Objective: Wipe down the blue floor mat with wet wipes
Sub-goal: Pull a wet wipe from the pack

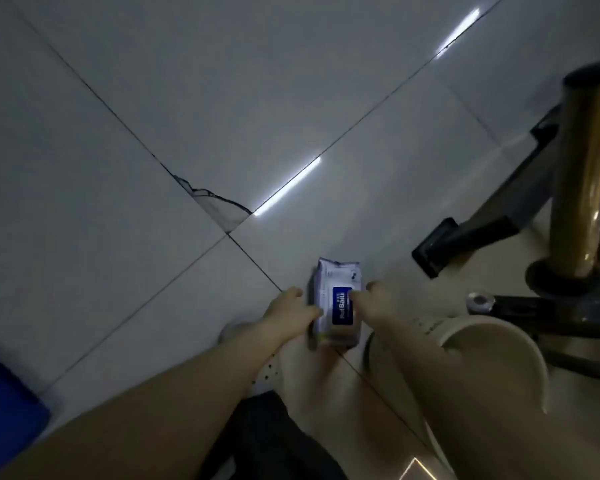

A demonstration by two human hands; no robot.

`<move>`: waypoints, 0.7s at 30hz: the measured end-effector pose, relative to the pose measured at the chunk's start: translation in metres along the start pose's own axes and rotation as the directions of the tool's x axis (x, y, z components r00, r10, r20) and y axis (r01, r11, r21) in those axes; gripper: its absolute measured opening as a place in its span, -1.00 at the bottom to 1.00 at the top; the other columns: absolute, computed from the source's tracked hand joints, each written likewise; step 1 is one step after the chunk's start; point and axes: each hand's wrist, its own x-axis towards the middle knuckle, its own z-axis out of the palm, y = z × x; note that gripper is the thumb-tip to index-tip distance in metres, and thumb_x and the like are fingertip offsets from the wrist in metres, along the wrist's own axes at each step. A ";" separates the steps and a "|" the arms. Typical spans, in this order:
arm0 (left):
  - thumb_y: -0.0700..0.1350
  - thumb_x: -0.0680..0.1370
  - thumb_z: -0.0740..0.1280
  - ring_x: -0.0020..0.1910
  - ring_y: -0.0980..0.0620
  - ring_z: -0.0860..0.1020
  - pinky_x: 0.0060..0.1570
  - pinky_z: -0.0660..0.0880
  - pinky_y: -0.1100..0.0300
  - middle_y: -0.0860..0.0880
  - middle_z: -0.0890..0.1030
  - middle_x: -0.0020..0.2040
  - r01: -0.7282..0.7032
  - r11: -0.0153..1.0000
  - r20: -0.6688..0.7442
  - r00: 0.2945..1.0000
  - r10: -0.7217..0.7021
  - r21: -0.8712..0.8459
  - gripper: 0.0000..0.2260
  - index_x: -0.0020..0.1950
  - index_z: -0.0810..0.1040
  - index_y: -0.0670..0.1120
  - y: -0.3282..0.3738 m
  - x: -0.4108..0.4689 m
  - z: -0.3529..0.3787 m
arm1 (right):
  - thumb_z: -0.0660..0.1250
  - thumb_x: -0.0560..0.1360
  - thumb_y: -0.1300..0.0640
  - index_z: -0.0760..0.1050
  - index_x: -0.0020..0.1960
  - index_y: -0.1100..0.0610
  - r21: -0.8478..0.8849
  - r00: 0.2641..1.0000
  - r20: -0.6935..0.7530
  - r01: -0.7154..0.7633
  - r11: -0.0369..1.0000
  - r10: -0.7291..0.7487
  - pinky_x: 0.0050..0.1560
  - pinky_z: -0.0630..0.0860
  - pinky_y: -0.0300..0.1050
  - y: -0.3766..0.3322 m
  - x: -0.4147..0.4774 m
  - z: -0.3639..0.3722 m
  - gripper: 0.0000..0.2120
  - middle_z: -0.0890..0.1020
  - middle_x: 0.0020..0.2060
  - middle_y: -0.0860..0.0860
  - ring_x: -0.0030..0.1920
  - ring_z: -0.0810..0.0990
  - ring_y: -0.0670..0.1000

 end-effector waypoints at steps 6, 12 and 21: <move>-0.22 0.54 0.43 0.17 -0.11 0.63 0.24 0.55 0.06 -0.11 0.64 0.25 0.092 0.987 0.182 0.981 -0.067 -0.133 -0.62 0.36 0.55 -0.14 -0.013 0.069 0.040 | 0.26 0.63 -0.15 0.46 0.33 0.30 0.253 0.978 0.077 -0.206 0.945 0.193 -0.28 0.47 -0.13 0.030 0.044 0.025 -0.47 0.61 0.13 0.22 -0.13 0.60 0.08; -0.10 0.25 0.62 0.00 -0.14 0.71 0.13 0.63 -0.13 -0.14 0.74 0.01 0.167 0.922 0.297 0.953 -0.060 -0.348 -0.45 0.22 0.63 -0.13 -0.029 0.103 0.029 | 0.24 0.56 -0.34 0.57 0.00 0.11 0.212 0.983 0.119 -0.161 0.964 0.139 -0.22 0.55 -0.08 0.013 0.034 0.029 -0.50 0.68 -0.08 0.13 -0.08 0.67 0.13; 0.19 0.27 0.59 0.08 -0.09 0.70 0.28 0.54 -0.10 -0.01 0.75 0.03 -0.160 0.908 0.045 0.980 0.192 -0.386 -0.42 0.23 0.62 0.03 -0.018 0.011 -0.151 | 0.23 0.55 -0.33 0.64 0.10 0.19 0.115 0.848 0.272 0.441 0.890 -0.455 -0.08 0.67 0.05 -0.139 -0.056 0.060 -0.42 0.75 -0.11 0.12 -0.10 0.75 0.15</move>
